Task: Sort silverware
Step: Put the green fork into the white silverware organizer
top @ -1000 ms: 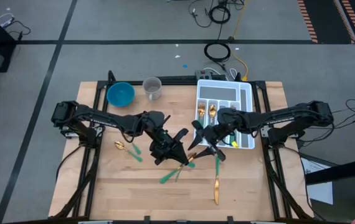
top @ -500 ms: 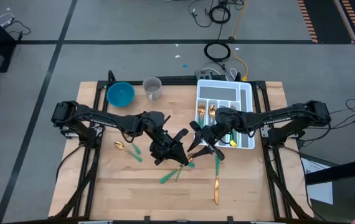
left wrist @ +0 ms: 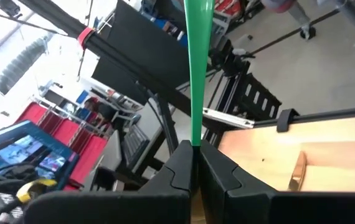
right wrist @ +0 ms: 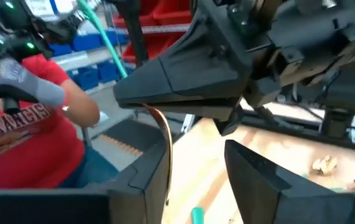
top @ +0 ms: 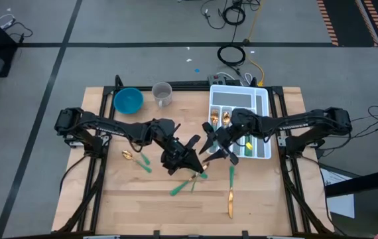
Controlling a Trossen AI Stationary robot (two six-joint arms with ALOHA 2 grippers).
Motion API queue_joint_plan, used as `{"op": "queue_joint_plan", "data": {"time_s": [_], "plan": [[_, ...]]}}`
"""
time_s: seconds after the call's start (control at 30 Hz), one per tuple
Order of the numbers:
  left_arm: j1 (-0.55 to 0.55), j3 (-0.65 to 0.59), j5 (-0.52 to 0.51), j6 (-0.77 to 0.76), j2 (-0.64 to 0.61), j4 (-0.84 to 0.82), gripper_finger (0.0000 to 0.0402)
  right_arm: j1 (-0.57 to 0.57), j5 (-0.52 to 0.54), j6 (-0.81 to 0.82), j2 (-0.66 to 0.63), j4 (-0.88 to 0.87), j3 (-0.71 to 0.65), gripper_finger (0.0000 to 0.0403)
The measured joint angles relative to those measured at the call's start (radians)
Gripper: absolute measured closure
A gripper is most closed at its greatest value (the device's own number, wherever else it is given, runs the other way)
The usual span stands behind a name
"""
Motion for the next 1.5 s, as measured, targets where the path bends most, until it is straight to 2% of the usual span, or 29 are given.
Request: {"op": "queue_joint_plan", "data": {"time_s": [0.1,0.23,0.37,0.47,0.57,1.07,1.33,1.5], "plan": [[0.000,0.000,-0.011,0.006,0.000,-0.001,0.0390,-0.047,-0.069,0.100,0.000,0.202,-0.088,0.0242],[-0.001,0.000,-0.050,0.052,0.000,-0.004,0.0390,-0.088,-0.075,0.289,0.000,0.664,-0.267,0.0239],[0.000,0.000,-0.075,0.076,0.000,-0.004,0.0390,-0.091,0.081,0.405,0.000,1.087,-0.456,0.0239],[0.000,0.000,-0.098,0.097,0.000,0.001,0.0390,-0.055,0.254,0.405,-0.010,1.089,-0.530,0.0238],[0.000,0.000,-0.113,0.116,0.000,0.000,0.0390,-0.018,0.292,0.413,0.006,1.091,-0.519,0.0238],[-0.002,-0.001,-0.129,0.124,-0.001,0.017,0.0390,0.000,0.227,0.473,0.229,1.092,-0.379,0.0238],[-0.004,0.000,-0.115,0.123,-0.003,0.008,0.0390,-0.001,0.156,0.490,0.248,1.091,-0.333,0.0238],[-0.004,0.000,-0.119,0.123,-0.003,0.003,0.0390,0.005,0.071,0.536,0.248,1.091,-0.334,0.0238]]}}
